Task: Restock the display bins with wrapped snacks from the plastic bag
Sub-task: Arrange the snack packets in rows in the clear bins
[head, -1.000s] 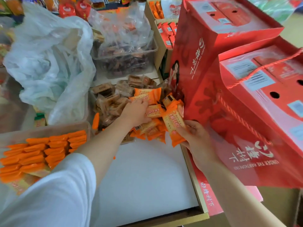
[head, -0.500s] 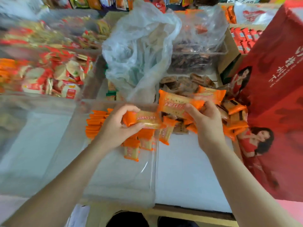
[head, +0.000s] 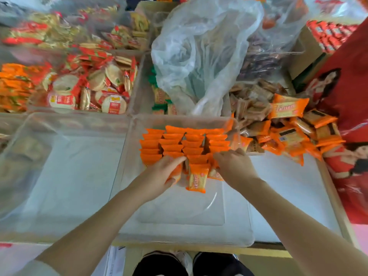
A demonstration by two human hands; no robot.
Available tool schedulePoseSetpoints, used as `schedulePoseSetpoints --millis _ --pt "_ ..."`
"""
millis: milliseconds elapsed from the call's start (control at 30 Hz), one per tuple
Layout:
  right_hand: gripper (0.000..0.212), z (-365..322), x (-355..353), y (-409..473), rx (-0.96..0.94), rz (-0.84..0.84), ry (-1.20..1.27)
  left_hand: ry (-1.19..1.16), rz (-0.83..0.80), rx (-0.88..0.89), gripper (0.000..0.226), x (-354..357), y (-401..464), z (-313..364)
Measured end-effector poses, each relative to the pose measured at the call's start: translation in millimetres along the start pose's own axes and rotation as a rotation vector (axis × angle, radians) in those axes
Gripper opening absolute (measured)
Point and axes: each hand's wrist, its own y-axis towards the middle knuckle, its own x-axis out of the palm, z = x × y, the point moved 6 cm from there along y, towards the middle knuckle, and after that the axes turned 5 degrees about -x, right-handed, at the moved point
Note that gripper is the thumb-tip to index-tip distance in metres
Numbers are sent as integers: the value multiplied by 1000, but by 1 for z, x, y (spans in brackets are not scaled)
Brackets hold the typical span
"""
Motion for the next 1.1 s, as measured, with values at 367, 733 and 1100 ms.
schedulePoseSetpoints --millis 367,733,1100 --pt "31 -15 21 3 121 118 -127 549 119 239 34 18 24 -6" --pt "33 103 13 1 309 222 490 248 239 264 27 -3 33 27" --pt "35 103 69 20 -370 -76 -450 -37 345 262 23 -15 59 115"
